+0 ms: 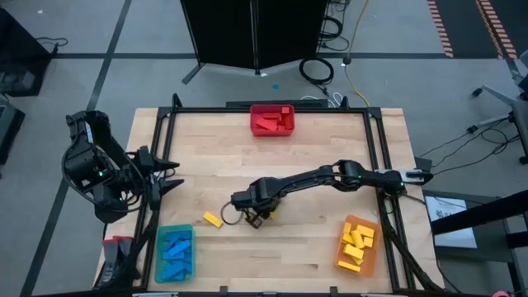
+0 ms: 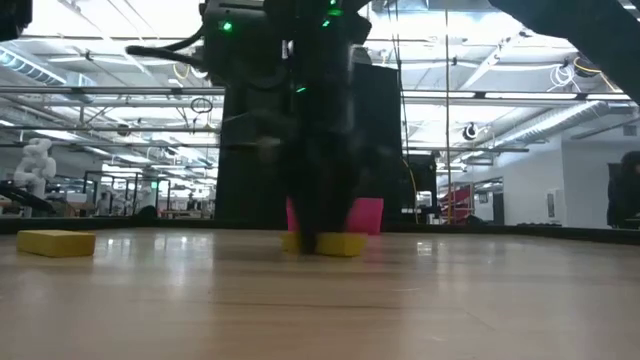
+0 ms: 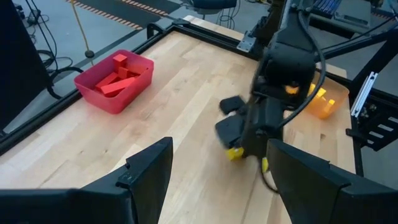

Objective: Sort blocks
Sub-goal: Put the yellow block into the orange bin

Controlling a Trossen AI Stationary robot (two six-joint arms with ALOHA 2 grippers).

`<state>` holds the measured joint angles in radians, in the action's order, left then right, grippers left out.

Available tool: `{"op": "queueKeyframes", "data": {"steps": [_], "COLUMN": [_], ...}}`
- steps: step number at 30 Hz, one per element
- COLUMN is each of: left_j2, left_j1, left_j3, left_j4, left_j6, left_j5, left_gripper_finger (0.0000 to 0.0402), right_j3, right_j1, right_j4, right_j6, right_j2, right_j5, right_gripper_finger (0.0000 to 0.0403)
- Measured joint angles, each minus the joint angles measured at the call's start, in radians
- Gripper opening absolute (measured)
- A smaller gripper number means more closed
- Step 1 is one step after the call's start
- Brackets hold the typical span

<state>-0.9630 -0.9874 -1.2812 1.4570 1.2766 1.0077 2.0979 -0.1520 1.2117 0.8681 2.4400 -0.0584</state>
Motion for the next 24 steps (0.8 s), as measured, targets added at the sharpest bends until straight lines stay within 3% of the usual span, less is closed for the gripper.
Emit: {"op": "queueKeyframes", "data": {"steps": [3, 6, 12, 16, 24], "left_j2": [0.000, 0.000, 0.000, 0.000, 0.000], "left_j1": [0.000, 0.000, 0.000, 0.000, 0.000], "left_j3": [0.000, 0.000, 0.000, 0.000, 0.000], "left_j4": [0.000, 0.001, 0.002, 0.002, 0.004], "left_j6": [0.000, -0.001, -0.001, -0.001, -0.005], "left_j5": [0.000, -0.001, -0.001, -0.002, 0.020], "left_gripper_finger": [0.0264, 0.0264, 0.0264, 0.0264, 0.0264], "right_j3": [-0.006, 0.000, -0.008, -0.126, -0.555], "right_j1": [-0.030, -0.081, -0.239, -0.364, -0.626], "right_j4": [0.081, 0.183, 0.367, 0.355, 0.294], "right_j6": [-0.015, -0.014, 0.125, 0.267, 0.833], "right_j2": [-0.053, -0.146, -0.323, -0.504, -0.844], "right_j5": [0.037, 0.144, 0.264, 0.263, 0.208], "right_gripper_finger": [0.0084, 0.0084, 0.0084, 0.0084, 0.0084]}}
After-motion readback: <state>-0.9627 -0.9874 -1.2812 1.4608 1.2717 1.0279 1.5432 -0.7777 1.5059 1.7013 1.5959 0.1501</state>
